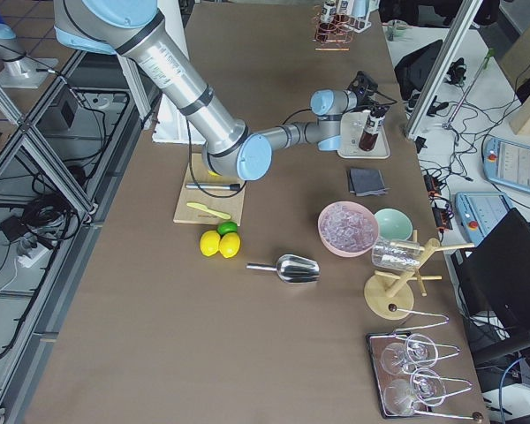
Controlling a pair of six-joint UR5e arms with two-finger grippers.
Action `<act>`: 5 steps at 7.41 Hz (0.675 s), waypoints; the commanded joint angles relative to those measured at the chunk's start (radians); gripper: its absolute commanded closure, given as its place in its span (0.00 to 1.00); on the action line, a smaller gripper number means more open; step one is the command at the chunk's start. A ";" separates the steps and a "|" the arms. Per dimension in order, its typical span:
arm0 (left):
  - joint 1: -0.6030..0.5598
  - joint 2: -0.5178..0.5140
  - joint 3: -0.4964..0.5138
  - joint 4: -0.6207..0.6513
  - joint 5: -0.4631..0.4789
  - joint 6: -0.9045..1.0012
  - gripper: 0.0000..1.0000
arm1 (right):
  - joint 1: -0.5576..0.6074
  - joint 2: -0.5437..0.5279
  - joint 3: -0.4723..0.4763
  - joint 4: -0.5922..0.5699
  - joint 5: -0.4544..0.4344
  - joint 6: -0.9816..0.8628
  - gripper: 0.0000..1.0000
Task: Take tea from basket to plate
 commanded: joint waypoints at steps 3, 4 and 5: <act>-0.014 -0.005 0.305 -0.304 0.078 0.091 1.00 | 0.075 -0.056 0.310 -0.324 0.092 0.022 0.00; -0.014 -0.005 0.325 -0.328 0.082 0.093 1.00 | 0.083 -0.098 0.380 -0.421 0.092 0.040 0.00; -0.012 -0.003 0.347 -0.361 0.092 0.094 1.00 | 0.100 -0.127 0.464 -0.566 0.092 0.052 0.00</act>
